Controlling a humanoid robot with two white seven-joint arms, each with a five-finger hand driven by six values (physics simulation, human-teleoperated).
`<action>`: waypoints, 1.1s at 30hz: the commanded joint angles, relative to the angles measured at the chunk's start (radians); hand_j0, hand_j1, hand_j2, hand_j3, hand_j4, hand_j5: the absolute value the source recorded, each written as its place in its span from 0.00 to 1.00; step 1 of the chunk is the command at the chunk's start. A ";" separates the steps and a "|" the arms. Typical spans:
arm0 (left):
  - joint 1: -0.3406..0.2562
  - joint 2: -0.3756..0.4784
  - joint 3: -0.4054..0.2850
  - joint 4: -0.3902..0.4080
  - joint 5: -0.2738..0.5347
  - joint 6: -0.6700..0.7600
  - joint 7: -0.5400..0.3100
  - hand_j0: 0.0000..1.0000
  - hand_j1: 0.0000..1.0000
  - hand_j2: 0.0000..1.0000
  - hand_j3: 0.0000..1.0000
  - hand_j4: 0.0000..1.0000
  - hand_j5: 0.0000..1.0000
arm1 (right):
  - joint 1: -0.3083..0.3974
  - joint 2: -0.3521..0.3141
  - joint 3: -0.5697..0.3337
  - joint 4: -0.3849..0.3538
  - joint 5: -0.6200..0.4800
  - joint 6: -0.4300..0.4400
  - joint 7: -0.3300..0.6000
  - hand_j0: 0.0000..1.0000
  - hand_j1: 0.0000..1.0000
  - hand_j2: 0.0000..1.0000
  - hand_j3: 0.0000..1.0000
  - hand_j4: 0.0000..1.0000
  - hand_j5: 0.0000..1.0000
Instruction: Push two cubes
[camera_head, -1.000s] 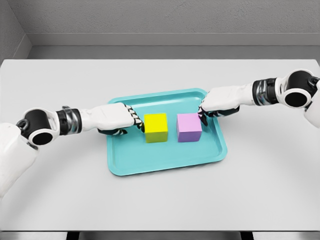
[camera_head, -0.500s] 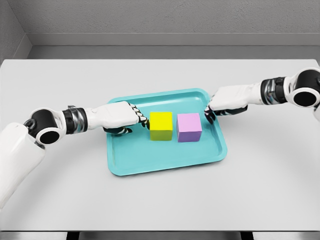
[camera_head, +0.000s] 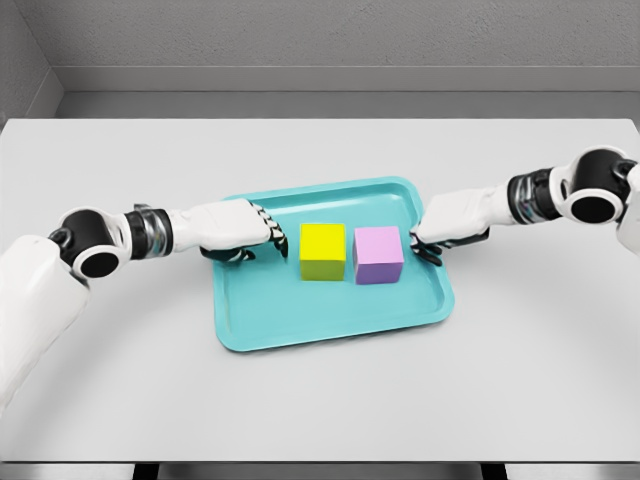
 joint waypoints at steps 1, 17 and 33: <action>0.000 -0.007 0.000 0.013 0.004 0.002 0.000 0.63 0.63 0.63 0.63 0.63 0.63 | 0.000 0.002 0.017 -0.010 -0.039 -0.007 0.015 0.16 0.16 0.16 0.16 0.16 0.16; -0.008 -0.036 -0.068 0.001 0.005 0.002 0.000 0.63 0.63 0.63 0.63 0.63 0.63 | -0.072 -0.009 0.010 -0.036 -0.040 -0.007 0.015 0.16 0.16 0.16 0.16 0.16 0.16; -0.028 0.016 -0.052 -0.034 0.050 0.002 0.000 0.58 0.58 0.58 0.58 0.58 0.58 | -0.069 0.022 0.107 -0.035 -0.037 -0.007 0.015 0.16 0.16 0.16 0.16 0.16 0.16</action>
